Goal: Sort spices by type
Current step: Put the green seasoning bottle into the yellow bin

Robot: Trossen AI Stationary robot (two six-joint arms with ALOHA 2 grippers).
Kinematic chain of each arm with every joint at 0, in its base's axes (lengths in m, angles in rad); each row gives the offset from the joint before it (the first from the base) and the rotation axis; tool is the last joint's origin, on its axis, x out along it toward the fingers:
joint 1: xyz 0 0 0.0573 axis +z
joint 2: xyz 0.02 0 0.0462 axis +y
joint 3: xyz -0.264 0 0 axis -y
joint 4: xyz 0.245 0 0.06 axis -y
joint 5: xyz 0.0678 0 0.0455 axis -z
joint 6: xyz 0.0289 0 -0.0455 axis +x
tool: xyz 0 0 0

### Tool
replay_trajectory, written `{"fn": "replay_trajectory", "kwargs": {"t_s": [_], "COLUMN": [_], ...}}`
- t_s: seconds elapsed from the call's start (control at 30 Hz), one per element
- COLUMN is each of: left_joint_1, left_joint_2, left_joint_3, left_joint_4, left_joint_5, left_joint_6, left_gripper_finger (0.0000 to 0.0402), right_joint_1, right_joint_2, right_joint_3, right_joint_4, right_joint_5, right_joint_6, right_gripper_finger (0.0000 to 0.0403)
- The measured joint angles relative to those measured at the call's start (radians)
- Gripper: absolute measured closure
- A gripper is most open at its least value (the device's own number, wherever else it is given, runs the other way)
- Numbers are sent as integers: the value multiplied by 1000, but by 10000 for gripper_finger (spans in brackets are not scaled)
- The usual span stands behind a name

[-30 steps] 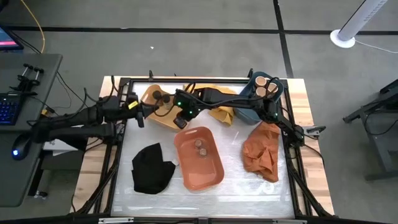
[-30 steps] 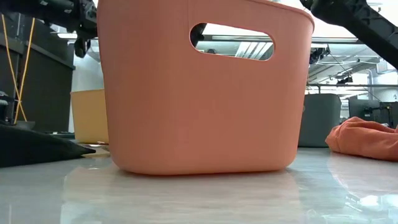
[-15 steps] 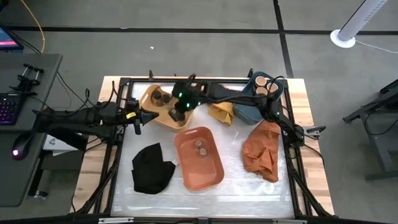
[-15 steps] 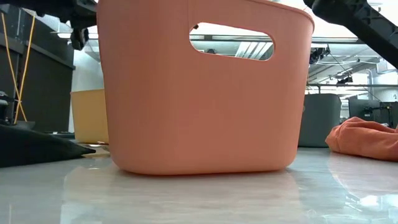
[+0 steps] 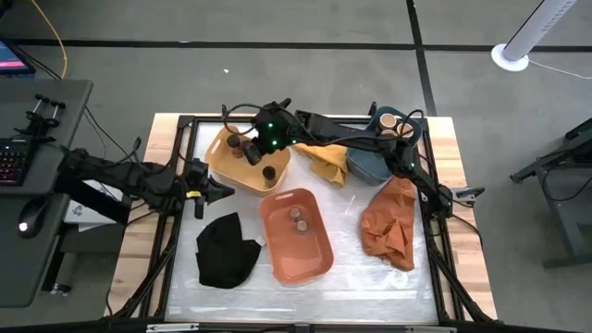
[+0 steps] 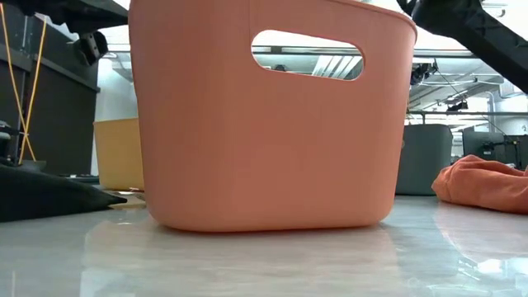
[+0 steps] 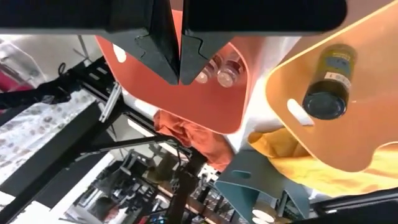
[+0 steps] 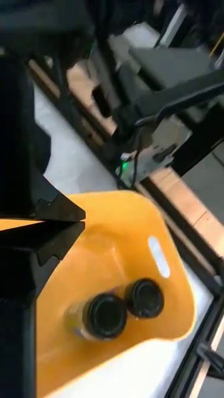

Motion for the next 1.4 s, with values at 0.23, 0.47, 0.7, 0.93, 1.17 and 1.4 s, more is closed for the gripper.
{"fn": "replay_trajectory", "kwargs": {"t_s": [0.23, 0.47, 0.7, 0.93, 1.17, 1.4], "left_joint_1": [-12, -11, -11, -10, -11, -29], "left_joint_2": [31, 78, 108, 110, 110, 110], "left_joint_3": [0, 0, 0, 0, 0, 0], "left_joint_4": [10, 47, 99, 135, 138, 56], "left_joint_5": [-29, -37, -37, -37, -36, -37], "left_joint_6": [-15, -1, 14, 29, 21, 21], "left_gripper_finger": [401, 401, 401, 401, 401, 401], "right_joint_1": [-5, 5, 115, 305, 245, 117], "right_joint_2": [-132, -325, -702, -1197, -1230, -798], "right_joint_3": [3, 0, -394, -1247, -1399, -1022], "right_joint_4": [-198, -705, -821, -350, 175, 181], "right_joint_5": [139, 417, 599, 539, 522, 299], "right_joint_6": [-165, -220, 40, 539, 443, 182], "right_gripper_finger": [403, 403, 403, 403, 403, 403]}}
